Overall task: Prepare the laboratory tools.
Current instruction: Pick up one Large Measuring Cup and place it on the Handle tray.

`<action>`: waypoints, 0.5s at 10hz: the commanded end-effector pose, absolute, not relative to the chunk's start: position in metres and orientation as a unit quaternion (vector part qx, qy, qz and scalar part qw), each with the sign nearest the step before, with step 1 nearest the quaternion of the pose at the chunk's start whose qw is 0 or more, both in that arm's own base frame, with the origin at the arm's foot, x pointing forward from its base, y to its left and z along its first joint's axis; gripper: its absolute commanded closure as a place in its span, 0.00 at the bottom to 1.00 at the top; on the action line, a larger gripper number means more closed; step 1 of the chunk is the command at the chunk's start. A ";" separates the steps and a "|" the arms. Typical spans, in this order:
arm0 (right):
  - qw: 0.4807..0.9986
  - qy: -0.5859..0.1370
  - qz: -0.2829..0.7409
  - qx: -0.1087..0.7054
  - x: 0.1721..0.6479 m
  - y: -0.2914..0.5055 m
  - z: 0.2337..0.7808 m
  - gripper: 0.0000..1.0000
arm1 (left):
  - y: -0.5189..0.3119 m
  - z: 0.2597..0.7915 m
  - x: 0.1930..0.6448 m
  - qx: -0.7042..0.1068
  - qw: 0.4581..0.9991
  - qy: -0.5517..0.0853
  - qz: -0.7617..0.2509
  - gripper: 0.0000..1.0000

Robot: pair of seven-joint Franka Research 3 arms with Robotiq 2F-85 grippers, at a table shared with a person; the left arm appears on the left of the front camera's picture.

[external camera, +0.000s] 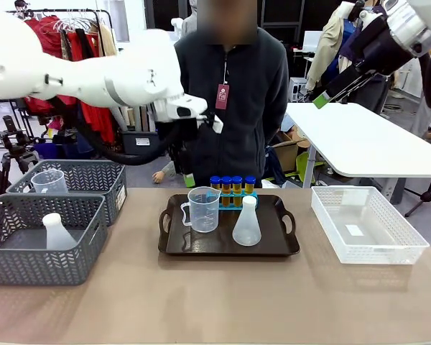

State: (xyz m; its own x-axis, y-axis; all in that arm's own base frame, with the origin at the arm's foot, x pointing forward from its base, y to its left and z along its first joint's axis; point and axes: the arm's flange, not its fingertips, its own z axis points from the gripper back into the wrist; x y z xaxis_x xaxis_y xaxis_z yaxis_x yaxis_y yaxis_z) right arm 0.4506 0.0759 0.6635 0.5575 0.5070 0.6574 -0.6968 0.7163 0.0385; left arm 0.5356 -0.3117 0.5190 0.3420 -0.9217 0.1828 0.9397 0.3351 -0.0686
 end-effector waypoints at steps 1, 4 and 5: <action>0.868 -0.320 0.347 0.154 0.451 0.076 0.665 0.00 | -0.294 0.536 0.522 -0.112 0.796 -0.076 -0.590 0.00; 0.868 -0.320 0.347 0.154 0.451 0.076 0.665 0.00 | -0.282 0.591 0.521 -0.125 0.776 -0.136 -0.603 0.00; 0.868 -0.320 0.347 0.154 0.451 0.076 0.665 0.00 | -0.283 0.605 0.518 -0.127 0.771 -0.149 -0.607 0.00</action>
